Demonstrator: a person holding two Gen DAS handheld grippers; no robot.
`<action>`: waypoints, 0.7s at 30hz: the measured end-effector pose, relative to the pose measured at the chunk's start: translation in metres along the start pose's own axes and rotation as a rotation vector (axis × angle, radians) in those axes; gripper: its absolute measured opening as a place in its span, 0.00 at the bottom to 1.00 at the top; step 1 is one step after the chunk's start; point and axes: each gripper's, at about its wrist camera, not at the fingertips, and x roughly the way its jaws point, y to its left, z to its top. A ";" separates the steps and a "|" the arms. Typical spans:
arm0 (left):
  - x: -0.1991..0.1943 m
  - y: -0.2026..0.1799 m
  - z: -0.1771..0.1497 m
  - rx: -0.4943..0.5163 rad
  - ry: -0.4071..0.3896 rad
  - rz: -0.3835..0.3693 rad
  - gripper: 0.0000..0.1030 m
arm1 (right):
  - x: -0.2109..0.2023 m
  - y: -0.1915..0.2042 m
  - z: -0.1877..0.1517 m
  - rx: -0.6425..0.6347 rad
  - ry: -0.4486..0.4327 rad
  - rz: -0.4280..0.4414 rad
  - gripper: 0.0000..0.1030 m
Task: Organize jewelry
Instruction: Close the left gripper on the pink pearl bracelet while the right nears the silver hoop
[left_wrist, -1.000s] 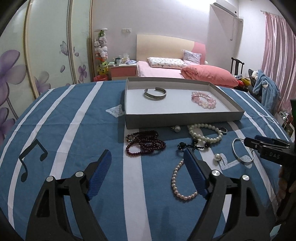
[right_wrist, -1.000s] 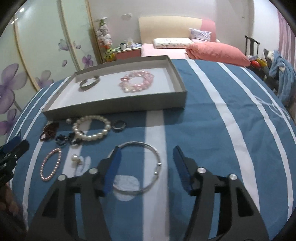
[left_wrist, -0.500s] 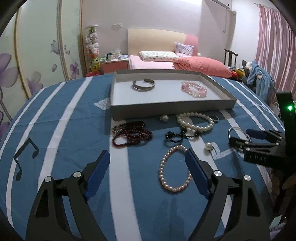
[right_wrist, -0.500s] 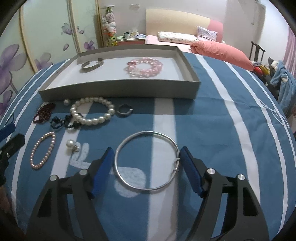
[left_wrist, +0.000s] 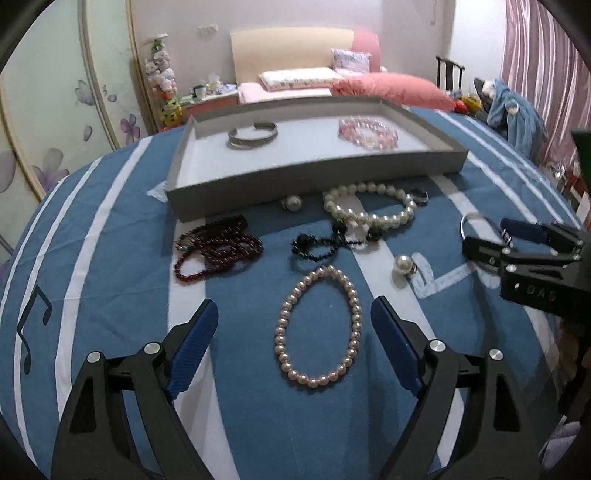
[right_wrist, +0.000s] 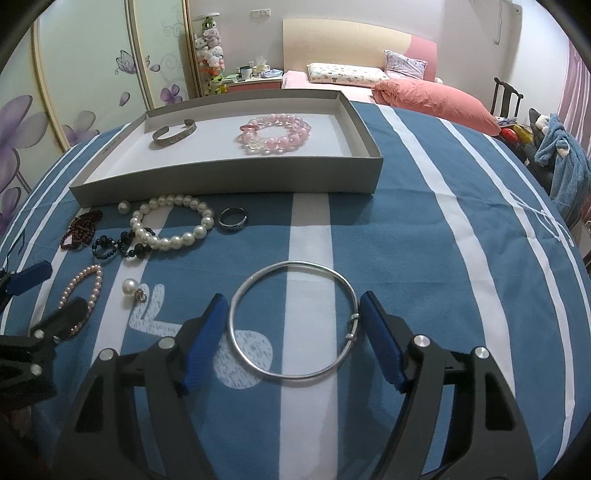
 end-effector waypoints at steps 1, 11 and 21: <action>0.002 -0.001 0.000 0.003 0.009 0.003 0.82 | 0.000 0.000 0.000 -0.001 0.000 0.001 0.69; 0.002 0.029 -0.002 -0.048 0.021 0.090 0.79 | -0.002 0.007 -0.002 -0.035 0.000 0.024 0.69; -0.011 0.044 -0.004 -0.103 -0.008 0.048 0.65 | -0.002 0.008 -0.003 -0.038 0.001 0.026 0.70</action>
